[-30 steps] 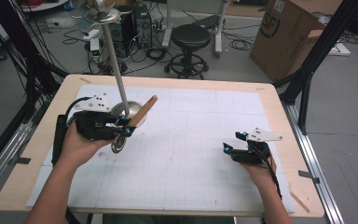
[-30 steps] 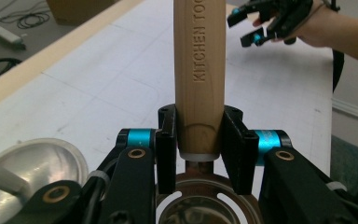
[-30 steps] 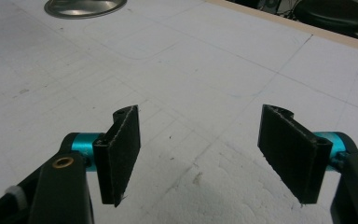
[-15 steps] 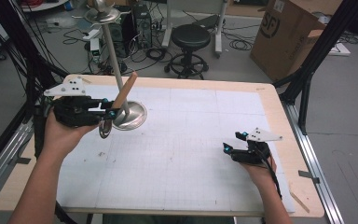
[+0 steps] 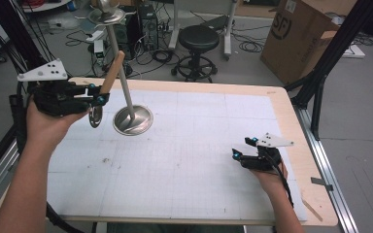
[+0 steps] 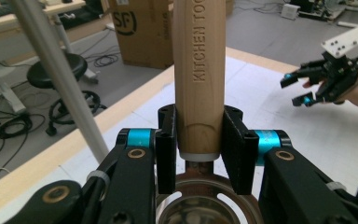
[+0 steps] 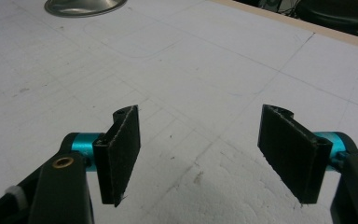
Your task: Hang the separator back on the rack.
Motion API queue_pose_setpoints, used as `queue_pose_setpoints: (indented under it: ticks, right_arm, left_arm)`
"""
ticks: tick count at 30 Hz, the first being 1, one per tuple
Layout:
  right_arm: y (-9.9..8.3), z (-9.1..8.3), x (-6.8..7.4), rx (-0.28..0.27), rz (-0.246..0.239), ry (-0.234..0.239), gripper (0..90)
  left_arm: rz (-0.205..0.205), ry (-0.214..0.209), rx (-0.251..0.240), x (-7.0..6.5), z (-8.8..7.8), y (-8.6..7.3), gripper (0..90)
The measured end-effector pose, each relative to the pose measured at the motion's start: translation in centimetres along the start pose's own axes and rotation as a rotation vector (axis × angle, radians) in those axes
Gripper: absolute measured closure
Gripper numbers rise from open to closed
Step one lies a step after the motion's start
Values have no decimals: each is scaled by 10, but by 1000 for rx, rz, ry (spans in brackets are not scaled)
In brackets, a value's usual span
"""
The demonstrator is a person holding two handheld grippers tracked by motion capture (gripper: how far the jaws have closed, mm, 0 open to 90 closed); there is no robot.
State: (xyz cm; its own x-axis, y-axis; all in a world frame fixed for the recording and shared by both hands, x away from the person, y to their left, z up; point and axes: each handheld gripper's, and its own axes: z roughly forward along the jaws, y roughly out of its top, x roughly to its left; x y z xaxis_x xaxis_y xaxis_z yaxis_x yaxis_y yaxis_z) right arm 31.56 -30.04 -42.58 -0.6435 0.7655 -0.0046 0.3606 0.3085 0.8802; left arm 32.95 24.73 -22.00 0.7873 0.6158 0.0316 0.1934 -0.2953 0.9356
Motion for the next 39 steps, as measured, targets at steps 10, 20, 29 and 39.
queue_pose_setpoints:
  ticks: [10,20,29,39]
  right_arm:
    - [0,0,-1,-1,1,0,292]
    - [0,-1,0,-2,7,-1,292]
    - [-1,0,-1,-1,2,-3,292]
    - [-1,0,-2,3,4,-3,292]
  left_arm:
    - [-20,61,-32,17,-19,14,689]
    - [-34,122,-38,29,-31,20,689]
    - [-41,161,-23,37,-32,23,690]
    - [-38,183,12,40,-22,23,690]
